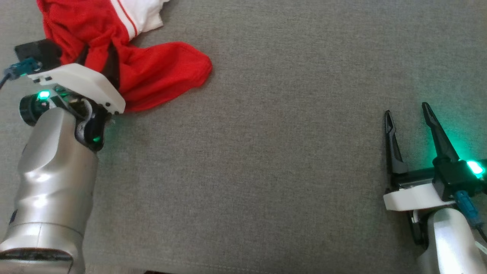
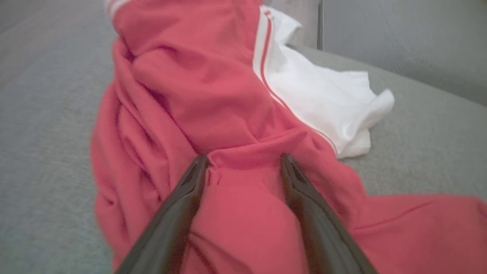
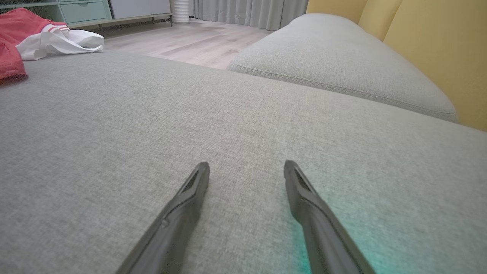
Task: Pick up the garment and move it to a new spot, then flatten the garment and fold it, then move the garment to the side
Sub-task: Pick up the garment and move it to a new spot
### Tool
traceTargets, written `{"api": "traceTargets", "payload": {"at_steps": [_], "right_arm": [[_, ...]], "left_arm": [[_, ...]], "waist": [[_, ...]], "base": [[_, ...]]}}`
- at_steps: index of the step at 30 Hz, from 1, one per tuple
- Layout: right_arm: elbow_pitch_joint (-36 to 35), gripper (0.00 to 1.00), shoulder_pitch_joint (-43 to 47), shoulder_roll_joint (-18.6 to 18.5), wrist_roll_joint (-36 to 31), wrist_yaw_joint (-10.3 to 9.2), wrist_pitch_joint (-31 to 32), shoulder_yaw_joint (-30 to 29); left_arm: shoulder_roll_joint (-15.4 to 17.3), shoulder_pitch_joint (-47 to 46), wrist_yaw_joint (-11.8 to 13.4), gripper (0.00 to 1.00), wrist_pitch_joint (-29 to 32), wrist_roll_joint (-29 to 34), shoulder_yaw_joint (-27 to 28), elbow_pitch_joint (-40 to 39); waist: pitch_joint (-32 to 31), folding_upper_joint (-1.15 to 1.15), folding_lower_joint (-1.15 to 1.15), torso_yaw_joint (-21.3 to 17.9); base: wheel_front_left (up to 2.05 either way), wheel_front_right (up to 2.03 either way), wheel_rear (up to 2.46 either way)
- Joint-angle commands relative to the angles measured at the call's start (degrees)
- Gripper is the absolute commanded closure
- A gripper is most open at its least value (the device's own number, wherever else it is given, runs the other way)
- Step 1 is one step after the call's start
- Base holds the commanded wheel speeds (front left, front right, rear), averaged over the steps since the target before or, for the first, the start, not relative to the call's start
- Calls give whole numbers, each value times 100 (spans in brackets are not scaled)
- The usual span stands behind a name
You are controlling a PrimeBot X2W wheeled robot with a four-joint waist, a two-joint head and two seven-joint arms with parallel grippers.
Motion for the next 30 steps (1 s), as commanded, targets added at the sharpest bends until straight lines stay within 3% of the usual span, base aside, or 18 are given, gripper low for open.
{"api": "traceTargets", "payload": {"at_steps": [1,6,7,8,9,19,24,30], "right_arm": [[6,0,-65,-34,-46,39,-27,135],[48,0,-115,-33,-13,39,-27,180],[64,0,-117,-33,10,39,-27,179],[82,0,-112,-33,33,39,-27,173],[98,0,-103,-33,65,39,-27,159],[356,0,169,-33,638,39,-27,242],[423,0,266,-33,896,39,-27,350],[449,0,415,-33,1187,39,-27,450]], "left_arm": [[369,-103,11,0,65,-30,-26,5],[451,-211,11,2,572,-229,-637,528],[458,-193,11,36,668,-313,-759,552],[477,-172,11,83,734,-402,-881,537],[511,-147,11,100,787,-489,-1013,490],[1015,269,10,100,116,-1581,-1844,-1366],[1230,540,10,100,185,-1699,-2124,-2427],[1273,1050,62,100,634,-1954,-2410,-4441]], "waist": [[57,0,-1,-64],[27,0,-1,-119],[-7,0,-1,-131],[-45,0,-1,-140],[-87,0,-1,-145],[-1049,0,-1,-288],[-1430,0,-1,-481],[-1743,0,-1,-912]], "base": [[0,0,0],[0,0,0],[0,0,0],[0,0,0],[0,0,0],[0,0,0],[0,0,0],[0,0,0]]}}
